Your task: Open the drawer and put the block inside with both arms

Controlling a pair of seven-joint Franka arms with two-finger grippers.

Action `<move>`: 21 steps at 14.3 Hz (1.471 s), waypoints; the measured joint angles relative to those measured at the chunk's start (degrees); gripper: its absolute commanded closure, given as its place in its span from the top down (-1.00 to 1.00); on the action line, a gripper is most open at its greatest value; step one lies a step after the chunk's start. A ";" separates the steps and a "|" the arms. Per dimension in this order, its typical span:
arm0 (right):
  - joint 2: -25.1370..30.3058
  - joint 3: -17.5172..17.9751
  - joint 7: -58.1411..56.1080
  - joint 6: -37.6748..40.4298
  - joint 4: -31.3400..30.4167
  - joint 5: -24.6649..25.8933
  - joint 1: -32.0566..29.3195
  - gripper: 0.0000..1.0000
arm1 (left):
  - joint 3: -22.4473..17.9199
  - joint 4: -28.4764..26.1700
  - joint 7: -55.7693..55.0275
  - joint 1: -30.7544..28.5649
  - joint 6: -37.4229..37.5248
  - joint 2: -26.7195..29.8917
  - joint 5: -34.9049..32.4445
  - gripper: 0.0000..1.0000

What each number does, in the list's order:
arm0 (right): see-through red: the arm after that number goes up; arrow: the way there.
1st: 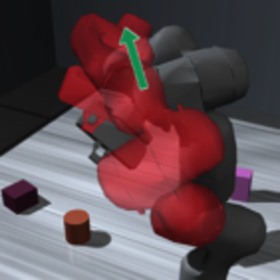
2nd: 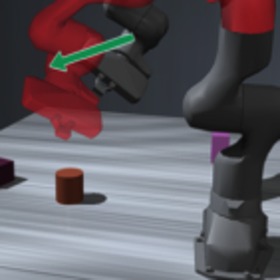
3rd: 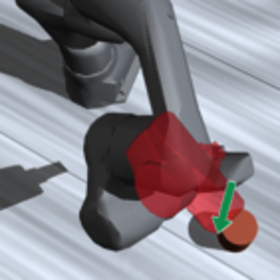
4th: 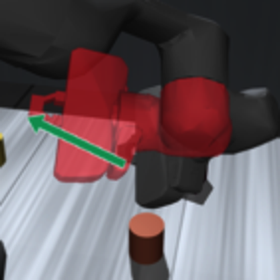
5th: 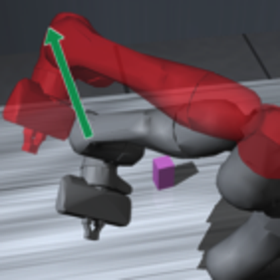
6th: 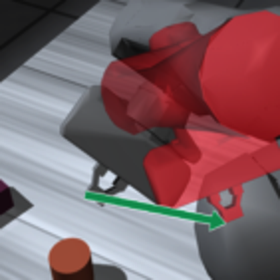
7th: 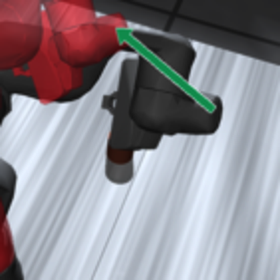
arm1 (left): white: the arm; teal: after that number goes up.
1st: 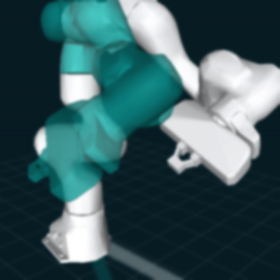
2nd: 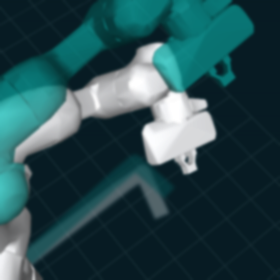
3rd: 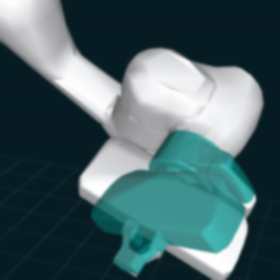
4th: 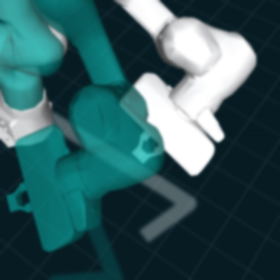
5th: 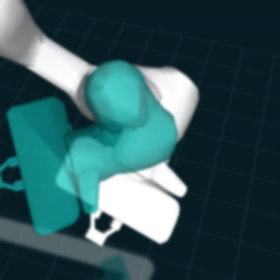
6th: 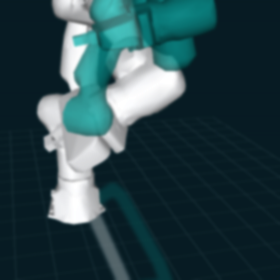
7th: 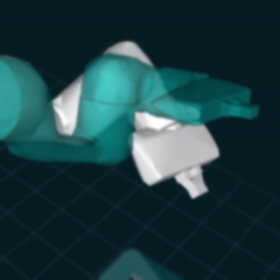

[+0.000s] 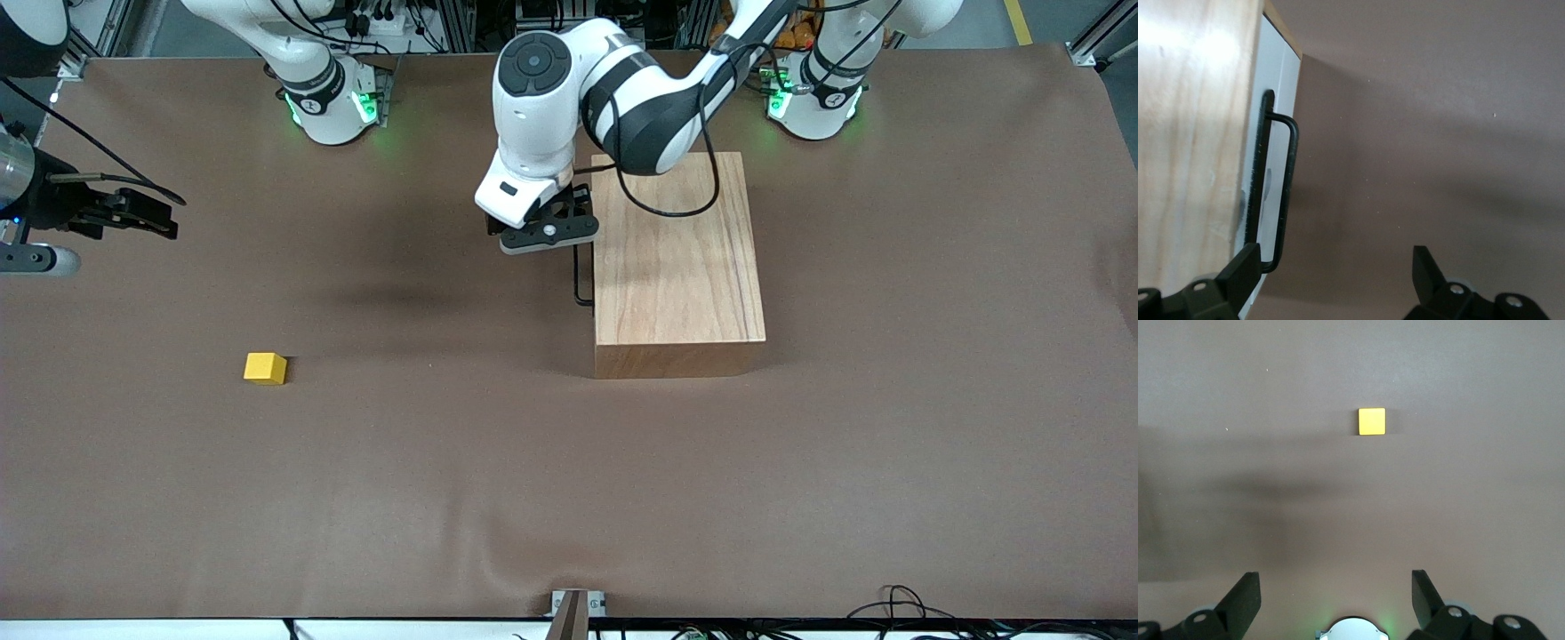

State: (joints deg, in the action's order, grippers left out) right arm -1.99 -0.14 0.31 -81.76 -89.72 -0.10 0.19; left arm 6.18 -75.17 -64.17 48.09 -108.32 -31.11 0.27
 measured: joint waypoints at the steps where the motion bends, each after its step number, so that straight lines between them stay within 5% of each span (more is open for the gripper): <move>1: 0.00 0.10 -0.45 0.04 0.00 0.00 0.01 1.00 | -0.04 0.02 0.00 0.47 -0.05 -0.78 0.00 1.00; 21: 0.04 0.36 -1.19 -0.08 0.02 0.00 0.03 1.00 | -0.70 0.06 6.00 4.29 4.50 -7.34 -10.19 1.00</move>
State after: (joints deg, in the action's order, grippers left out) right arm -1.95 0.23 -0.88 -81.84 -89.71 -0.10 0.22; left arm 5.48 -75.11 -58.18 52.39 -103.82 -38.44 -9.91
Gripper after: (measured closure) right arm 0.000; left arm 0.000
